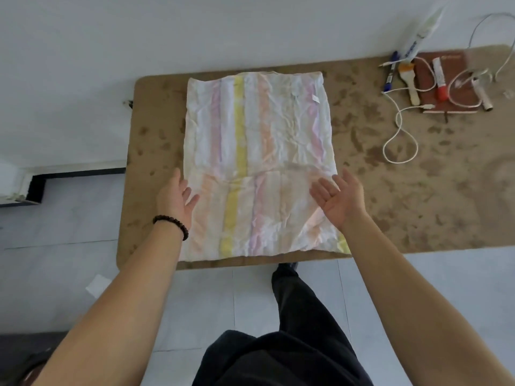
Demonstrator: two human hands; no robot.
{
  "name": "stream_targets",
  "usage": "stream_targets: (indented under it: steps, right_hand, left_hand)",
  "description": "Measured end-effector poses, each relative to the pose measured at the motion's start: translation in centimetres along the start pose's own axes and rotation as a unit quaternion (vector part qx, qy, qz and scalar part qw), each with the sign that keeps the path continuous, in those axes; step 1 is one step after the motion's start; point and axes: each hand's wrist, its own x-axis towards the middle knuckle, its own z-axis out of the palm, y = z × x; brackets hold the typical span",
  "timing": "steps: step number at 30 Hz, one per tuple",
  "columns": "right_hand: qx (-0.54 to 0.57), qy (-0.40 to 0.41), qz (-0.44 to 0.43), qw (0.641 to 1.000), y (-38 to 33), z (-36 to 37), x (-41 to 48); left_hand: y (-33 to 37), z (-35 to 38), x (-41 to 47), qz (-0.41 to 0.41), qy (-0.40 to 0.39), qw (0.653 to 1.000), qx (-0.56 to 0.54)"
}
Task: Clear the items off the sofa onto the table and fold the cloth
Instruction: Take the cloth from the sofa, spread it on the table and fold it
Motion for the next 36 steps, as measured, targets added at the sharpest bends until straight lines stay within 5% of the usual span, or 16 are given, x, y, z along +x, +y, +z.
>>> stream_targets:
  steps: [2,4,6,8,10,11,14,17,21,23,28,33,36]
  right_hand:
    - [-0.105,0.013,-0.029,0.994,0.1,1.1,1.3]
    - [-0.358,0.038,-0.121,0.925,1.0,1.7,1.3]
    - [-0.620,0.029,-0.257,0.740,2.4,1.0,1.3]
    - [-0.735,-0.049,-0.374,0.564,4.3,0.4,2.2]
    - [-0.790,-0.093,-0.401,0.455,6.1,-0.1,4.0]
    - [-0.814,-0.084,-0.376,0.435,6.5,-0.3,5.0]
    - [-0.856,-0.028,-0.279,0.434,6.4,-0.2,7.0]
    - [-0.866,-0.010,-0.273,0.419,6.7,-0.1,8.0]
    - [-0.855,-0.010,-0.274,0.440,6.0,0.3,7.1]
    - [-0.820,0.067,-0.331,0.462,5.3,0.2,6.4]
    - [-0.752,0.224,-0.391,0.481,3.9,-1.3,5.0]
    - [-0.700,0.169,-0.412,0.558,1.5,2.6,5.2]
    - [-0.771,0.127,-0.320,0.536,0.1,4.5,7.8]
  left_hand:
    - [-0.9,1.7,0.7,0.062,0.034,0.984,0.163]
    - [-2.8,2.4,1.1,0.172,0.007,0.912,0.373]
    - [-5.4,2.5,2.1,0.293,-0.079,0.769,0.563]
    - [-7.0,3.0,3.1,0.343,-0.132,0.632,0.682]
    - [-7.4,3.7,4.0,0.344,-0.155,0.566,0.733]
    - [-7.8,3.7,5.1,0.341,-0.153,0.547,0.749]
    - [-8.6,3.4,7.3,0.353,-0.125,0.512,0.773]
    - [-9.2,3.1,8.1,0.384,-0.117,0.519,0.754]
    - [-8.7,2.9,7.9,0.397,-0.145,0.610,0.670]
    - [-8.2,2.6,7.9,0.410,-0.132,0.639,0.637]
    - [-7.4,1.7,8.2,0.474,-0.059,0.653,0.588]
    - [-4.4,3.0,9.8,0.510,0.027,0.650,0.563]
    - [-3.0,3.9,11.4,0.454,0.047,0.626,0.632]
